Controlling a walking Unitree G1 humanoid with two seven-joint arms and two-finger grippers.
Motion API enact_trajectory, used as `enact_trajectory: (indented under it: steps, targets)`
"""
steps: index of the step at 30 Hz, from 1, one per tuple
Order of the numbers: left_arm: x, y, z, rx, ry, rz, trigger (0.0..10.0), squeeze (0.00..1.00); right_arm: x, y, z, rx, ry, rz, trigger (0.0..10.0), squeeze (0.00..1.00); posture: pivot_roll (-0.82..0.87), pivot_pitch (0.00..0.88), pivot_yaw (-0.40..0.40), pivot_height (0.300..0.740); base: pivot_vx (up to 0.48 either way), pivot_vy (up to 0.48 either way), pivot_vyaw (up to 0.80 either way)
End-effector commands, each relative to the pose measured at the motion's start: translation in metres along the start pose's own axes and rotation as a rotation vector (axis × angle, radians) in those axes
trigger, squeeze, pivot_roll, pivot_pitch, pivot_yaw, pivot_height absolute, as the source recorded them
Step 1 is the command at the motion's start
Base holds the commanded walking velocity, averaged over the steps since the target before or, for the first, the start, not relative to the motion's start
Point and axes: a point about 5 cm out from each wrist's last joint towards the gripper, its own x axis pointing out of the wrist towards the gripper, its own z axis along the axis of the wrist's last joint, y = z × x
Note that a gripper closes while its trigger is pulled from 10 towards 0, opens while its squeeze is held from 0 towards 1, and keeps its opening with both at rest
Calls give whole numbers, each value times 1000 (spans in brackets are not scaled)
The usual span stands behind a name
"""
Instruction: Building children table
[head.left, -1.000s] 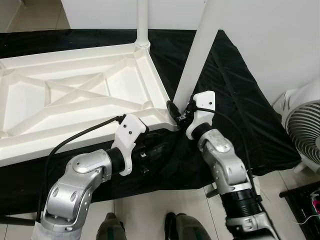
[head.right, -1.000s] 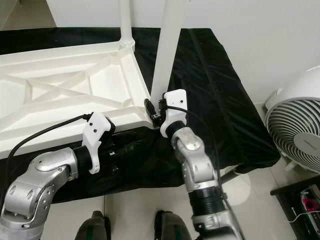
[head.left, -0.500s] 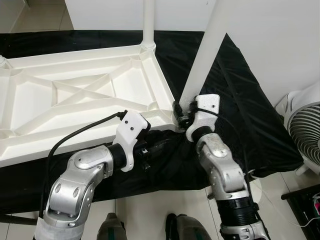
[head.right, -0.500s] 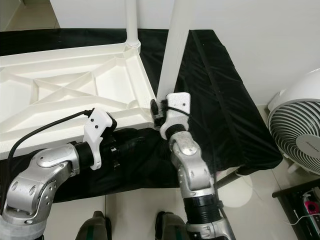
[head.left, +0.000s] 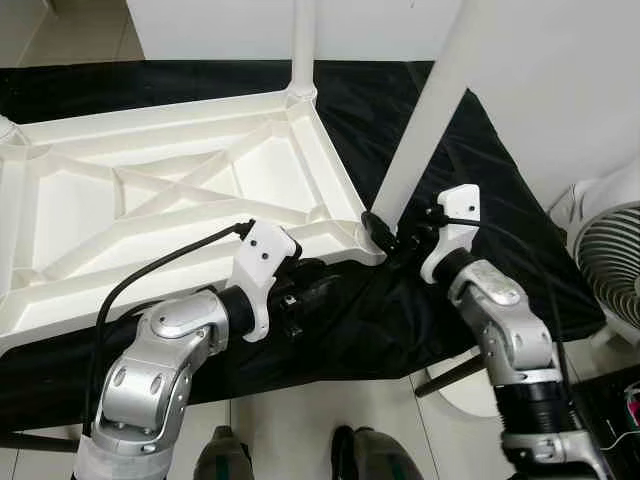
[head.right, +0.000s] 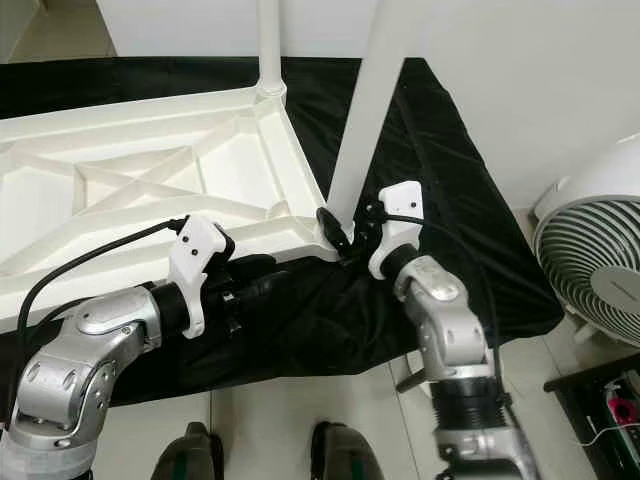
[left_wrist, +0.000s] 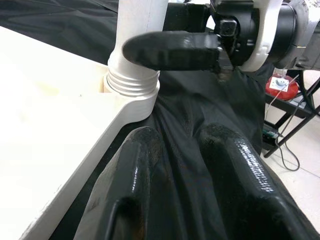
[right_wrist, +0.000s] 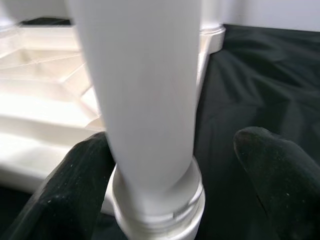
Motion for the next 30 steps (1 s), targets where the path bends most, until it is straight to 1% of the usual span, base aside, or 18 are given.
enact_trajectory:
  steps: [1,3,4,5,8,11,15,17,18,20,21,22,23,24,30]
  targets:
    - [0,9,-1,3,11,174,10000,0,3,3,-4,-13,11,66,10000,0,-12,102,-9,740,0,0,0]
    - [0,9,0,6,10,173,10000,0,5,5,-7,-7,23,142,10000,0,-8,100,-10,740,0,0,0]
    - [-1,9,0,9,11,173,10000,0,7,6,-8,-19,22,177,10000,0,-4,99,-10,740,0,0,0]
    - [-1,9,0,9,11,173,10000,0,7,6,-8,-19,22,177,10000,0,-4,99,-10,740,0,0,0]
    - [0,8,-1,16,15,171,10000,0,17,4,-9,-49,22,239,10000,0,-1,97,-14,740,0,0,0]
    - [0,7,-1,17,16,169,10000,0,20,3,-9,-50,20,251,10000,0,-1,97,-14,740,0,0,0]
    - [3,3,-2,14,13,166,10000,0,34,-1,-9,-70,18,281,10000,0,7,93,-26,740,0,0,0]
    - [4,2,-3,14,14,165,10000,0,35,-1,-9,-74,19,288,10000,0,8,94,-27,740,0,0,0]
    - [4,1,-3,13,14,164,10000,0,36,-2,-10,-83,28,294,7490,0,10,94,-29,740,0,0,0]
    - [4,1,-3,13,14,164,10000,0,36,-3,-11,-89,34,298,7490,0,10,94,-29,740,0,0,0]
    - [4,0,-3,13,14,164,10000,0,37,-4,-12,-84,37,307,4471,0,12,95,-31,740,0,0,0]
    - [4,0,-3,13,14,165,10000,0,36,-5,-13,-84,43,308,706,0,13,97,-35,740,0,0,0]
    - [4,0,-3,13,14,165,10000,0,36,-5,-13,-84,43,308,706,0,13,97,-35,740,0,0,0]
    - [4,0,-3,13,14,167,10000,0,36,-6,-15,-84,48,309,0,0,13,97,-35,740,0,0,0]
    - [4,1,-4,14,14,175,10000,0,32,-5,-18,-71,52,281,0,0,11,99,-44,740,0,0,0]
